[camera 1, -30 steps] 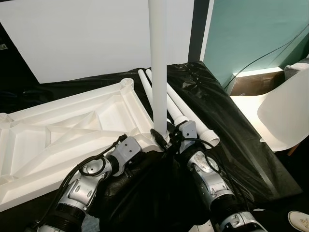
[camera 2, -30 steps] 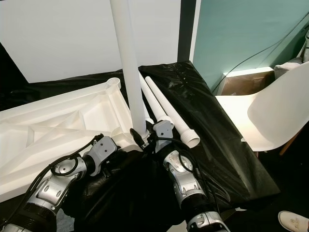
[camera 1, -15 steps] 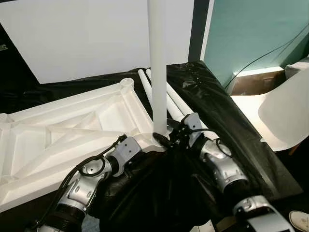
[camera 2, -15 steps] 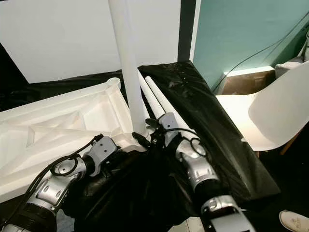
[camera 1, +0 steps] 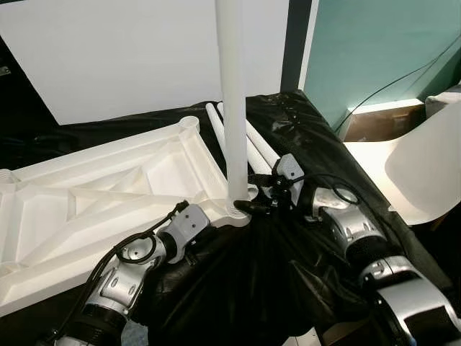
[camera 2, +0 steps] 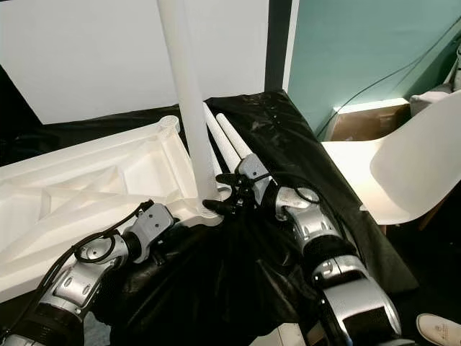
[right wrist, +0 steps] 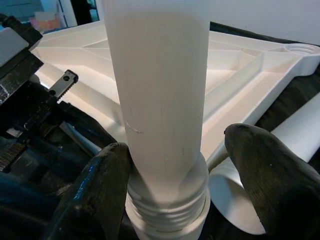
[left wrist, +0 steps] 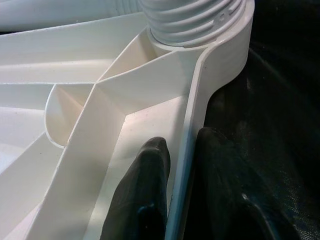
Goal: Building children table
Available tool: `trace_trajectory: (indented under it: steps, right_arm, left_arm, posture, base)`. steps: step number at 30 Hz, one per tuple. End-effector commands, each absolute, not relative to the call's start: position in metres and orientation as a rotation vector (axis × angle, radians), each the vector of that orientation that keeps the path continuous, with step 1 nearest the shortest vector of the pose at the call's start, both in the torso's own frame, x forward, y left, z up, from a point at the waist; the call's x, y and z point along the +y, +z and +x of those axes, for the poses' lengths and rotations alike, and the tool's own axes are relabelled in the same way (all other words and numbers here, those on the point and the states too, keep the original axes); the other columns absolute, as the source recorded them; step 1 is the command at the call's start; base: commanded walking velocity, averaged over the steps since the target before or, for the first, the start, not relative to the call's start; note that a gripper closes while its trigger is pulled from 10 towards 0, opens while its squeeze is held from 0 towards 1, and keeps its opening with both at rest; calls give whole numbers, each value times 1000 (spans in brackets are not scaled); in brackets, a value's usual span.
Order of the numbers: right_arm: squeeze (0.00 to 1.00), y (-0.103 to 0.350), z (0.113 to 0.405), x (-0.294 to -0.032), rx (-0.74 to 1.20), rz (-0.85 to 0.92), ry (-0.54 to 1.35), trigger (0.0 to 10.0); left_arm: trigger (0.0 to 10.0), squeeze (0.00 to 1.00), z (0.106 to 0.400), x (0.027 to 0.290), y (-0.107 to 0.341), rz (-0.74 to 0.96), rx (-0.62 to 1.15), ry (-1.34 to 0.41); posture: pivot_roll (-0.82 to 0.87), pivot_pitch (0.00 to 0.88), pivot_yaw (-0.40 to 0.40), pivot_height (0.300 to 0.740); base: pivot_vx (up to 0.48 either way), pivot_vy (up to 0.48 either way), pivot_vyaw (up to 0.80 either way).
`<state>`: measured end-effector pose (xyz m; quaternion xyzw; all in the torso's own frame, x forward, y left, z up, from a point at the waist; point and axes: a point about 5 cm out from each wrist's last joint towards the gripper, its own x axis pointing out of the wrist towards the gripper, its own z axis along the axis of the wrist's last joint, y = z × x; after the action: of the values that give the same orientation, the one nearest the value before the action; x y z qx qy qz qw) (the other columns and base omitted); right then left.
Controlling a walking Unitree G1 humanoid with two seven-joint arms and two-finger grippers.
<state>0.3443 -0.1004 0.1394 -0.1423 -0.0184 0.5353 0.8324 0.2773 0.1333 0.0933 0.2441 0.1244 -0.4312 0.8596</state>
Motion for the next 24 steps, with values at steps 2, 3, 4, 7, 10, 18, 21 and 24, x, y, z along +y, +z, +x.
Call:
trace_trajectory:
  steps: [2, 3, 4, 7, 10, 18, 21, 24]
  right_arm:
    - [0, 141, 346, -99, -31, -327, 1170, 5098]
    - [0, 141, 346, -97, -27, -322, 1187, 0]
    - [0, 141, 346, -96, -24, -318, 1197, 0]
    - [0, 141, 347, -97, -18, -314, 1197, 0]
    - [0, 140, 349, -100, -9, -307, 1180, 0]
    - [0, 112, 331, -102, 32, -167, 1120, 0]
    - [0, 106, 323, -98, -34, -117, 1007, 0]
    - [0, 102, 322, -100, -75, -82, 816, 0]
  left_arm:
    - [10000, 0, 262, 134, 69, 496, 384, -992]
    - [10000, 0, 262, 135, 69, 497, 383, -991]
    - [10000, 0, 262, 135, 69, 498, 383, -991]
    - [10000, 0, 261, 135, 69, 498, 382, -990]
    - [10000, 0, 261, 135, 69, 498, 382, -990]
    - [10000, 0, 261, 133, 70, 497, 377, -993]
    - [10000, 0, 261, 134, 70, 497, 377, -992]
    - [10000, 0, 260, 135, 69, 498, 379, -991]
  posture:
    - [35, 0, 29, 740]
    - [42, 0, 28, 740]
    - [42, 0, 28, 740]
    - [44, 0, 27, 740]
    - [41, 0, 27, 740]
    - [42, 0, 20, 740]
    - [43, 0, 19, 740]
    - [42, 0, 24, 740]
  base:
    - [0, 0, 0]
    - [0, 0, 0]
    - [0, 0, 0]
    - [0, 0, 0]
    - [0, 0, 0]
    - [0, 0, 0]
    - [0, 0, 0]
    - [0, 0, 0]
